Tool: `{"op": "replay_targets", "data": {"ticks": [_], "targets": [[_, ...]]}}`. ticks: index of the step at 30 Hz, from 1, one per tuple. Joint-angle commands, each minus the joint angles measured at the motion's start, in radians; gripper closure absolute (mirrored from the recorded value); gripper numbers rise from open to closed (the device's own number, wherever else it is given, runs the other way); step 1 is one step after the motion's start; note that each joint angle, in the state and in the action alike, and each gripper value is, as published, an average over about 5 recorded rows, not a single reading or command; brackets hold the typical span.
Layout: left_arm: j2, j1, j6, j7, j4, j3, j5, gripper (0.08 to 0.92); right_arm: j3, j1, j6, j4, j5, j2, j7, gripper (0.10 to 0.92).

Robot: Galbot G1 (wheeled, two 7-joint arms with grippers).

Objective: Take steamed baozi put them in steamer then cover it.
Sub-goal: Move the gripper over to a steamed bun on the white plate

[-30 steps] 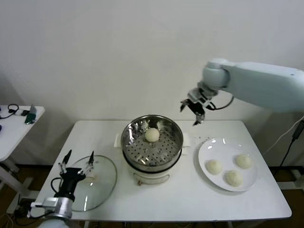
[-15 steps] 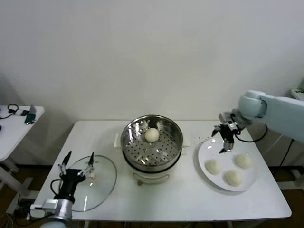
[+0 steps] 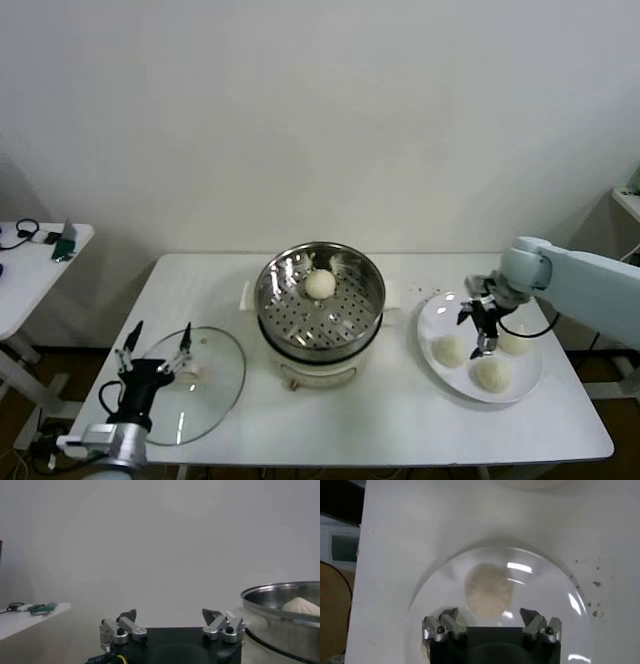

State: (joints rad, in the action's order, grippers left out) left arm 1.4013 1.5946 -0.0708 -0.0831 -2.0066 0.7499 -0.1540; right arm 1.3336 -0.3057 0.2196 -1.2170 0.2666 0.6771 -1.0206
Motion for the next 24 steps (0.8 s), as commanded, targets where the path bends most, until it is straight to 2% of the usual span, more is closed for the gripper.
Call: {"op": "replay_targets", "data": {"ticks": [1, 19, 24], "targets": [[0.002, 0.005, -0.001, 0.0, -0.003, 0.008, -0.001, 0.177, -0.071, 0.105, 0.004, 0.055, -0.031, 0.017, 0.0, 0.203], [0.002, -0.002, 0.002, 0.0, 0.001, 0.006, 0.003, 0.177, -0.119, 0.148, -0.014, 0.126, -0.067, 0.093, 0.002, 0.203], [0.003, -0.004, 0.003, 0.001, 0.002, 0.002, 0.006, 0.177, -0.125, 0.15, -0.017, 0.135, -0.066, 0.1, -0.001, 0.25]]}}
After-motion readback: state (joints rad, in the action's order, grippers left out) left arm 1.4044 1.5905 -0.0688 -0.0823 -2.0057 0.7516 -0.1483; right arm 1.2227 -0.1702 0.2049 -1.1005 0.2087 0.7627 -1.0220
